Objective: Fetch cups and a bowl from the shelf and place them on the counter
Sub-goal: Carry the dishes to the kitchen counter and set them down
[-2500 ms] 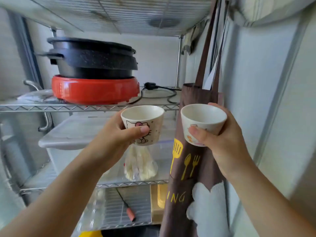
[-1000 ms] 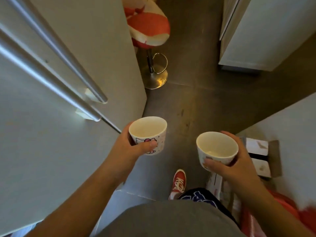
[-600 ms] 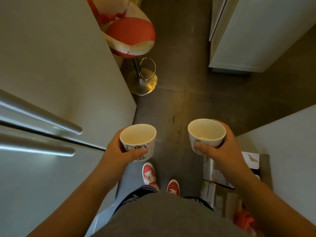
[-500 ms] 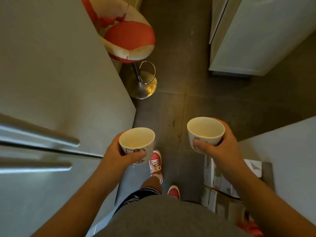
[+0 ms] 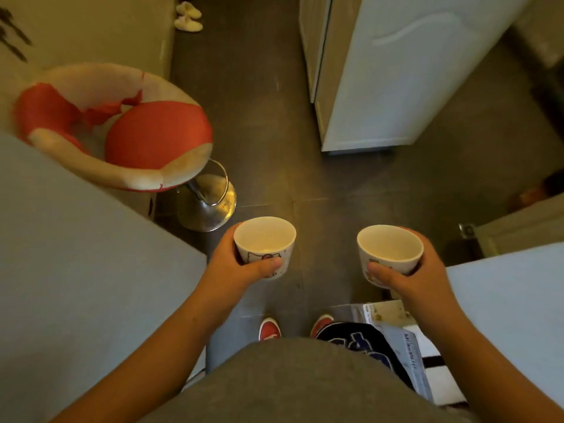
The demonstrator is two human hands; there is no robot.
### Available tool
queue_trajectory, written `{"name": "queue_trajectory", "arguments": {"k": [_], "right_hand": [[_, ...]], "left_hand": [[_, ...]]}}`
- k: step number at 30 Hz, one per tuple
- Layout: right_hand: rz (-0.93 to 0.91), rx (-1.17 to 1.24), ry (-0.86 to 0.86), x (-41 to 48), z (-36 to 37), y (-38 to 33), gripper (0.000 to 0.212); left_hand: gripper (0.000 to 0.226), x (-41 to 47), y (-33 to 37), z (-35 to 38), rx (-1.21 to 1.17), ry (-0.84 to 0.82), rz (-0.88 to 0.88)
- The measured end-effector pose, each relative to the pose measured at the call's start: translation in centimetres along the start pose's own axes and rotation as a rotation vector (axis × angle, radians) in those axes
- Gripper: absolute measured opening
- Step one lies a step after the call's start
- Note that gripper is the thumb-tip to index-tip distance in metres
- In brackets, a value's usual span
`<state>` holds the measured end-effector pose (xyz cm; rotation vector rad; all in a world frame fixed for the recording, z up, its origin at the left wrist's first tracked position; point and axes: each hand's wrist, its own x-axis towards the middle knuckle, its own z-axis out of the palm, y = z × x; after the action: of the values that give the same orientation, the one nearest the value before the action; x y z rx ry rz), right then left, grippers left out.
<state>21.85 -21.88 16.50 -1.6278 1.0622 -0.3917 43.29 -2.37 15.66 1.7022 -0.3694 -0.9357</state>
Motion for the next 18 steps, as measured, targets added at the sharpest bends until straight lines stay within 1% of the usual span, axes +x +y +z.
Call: {"name": "queue_trajectory", "arguments": {"k": [5,8,11,15,18], "right_hand": [[0.068,-0.024,0.166,4.4,-4.3,2.6,0.069],[0.112,-0.021,0.233,7.6,-7.0,4.4,0.069],[0.146,0.007,0.260,11.8,-9.6,5.2,0.072],[0.193,0.074,0.273,18.0,-12.8,3.9,0.082],[0.156,0.141,0.243,21.4,-13.5,2.7,0.086]], "left_hand": [[0.072,9.2,4.0,5.7,0.025,-0.167,0.005],[0.075,14.5,6.5,10.2,0.056,-0.237,0.023],[0.086,19.4,9.1,14.1,0.115,-0.276,0.034],[0.074,24.6,12.6,17.4,0.160,-0.321,0.024],[0.070,26.6,13.5,17.7,0.148,-0.326,0.013]]}}
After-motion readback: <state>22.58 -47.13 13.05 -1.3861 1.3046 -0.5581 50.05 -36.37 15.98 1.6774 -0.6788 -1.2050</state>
